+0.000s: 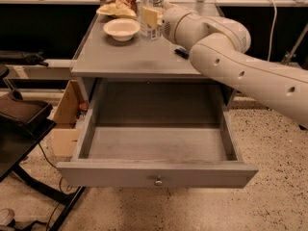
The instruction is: Pick blue plastic bottle from top drawer and place on counter
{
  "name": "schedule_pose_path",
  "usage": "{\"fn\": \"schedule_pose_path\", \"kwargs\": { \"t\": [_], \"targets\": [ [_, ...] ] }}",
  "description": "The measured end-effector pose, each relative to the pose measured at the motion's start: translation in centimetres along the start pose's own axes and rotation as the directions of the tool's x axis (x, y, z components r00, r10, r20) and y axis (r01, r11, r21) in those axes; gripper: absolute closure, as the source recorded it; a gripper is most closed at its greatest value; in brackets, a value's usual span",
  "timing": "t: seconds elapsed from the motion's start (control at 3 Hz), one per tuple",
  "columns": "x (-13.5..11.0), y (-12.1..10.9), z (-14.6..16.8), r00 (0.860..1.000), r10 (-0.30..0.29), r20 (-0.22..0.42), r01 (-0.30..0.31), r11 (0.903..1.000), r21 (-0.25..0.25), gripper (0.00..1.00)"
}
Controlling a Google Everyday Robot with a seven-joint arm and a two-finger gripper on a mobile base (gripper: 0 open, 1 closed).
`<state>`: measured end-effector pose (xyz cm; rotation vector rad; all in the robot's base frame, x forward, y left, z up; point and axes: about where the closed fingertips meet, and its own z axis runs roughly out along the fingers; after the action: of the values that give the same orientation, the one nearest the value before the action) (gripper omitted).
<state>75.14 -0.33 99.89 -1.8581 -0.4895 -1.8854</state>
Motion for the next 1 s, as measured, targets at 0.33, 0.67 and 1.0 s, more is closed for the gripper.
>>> {"fn": "schedule_pose_path", "kwargs": {
  "t": [0.33,0.67,1.0],
  "targets": [
    [-1.8,0.9,1.6,0.999,-0.045,-0.010,0.045,0.9990,0.006,1.00],
    [-5.6,3.4,3.9,0.994,-0.105,-0.022,0.105,0.9945,-0.003,1.00],
    [-8.1,4.6,5.1,0.990,-0.139,-0.017,0.139,0.9902,-0.010,1.00]
  ]
}}
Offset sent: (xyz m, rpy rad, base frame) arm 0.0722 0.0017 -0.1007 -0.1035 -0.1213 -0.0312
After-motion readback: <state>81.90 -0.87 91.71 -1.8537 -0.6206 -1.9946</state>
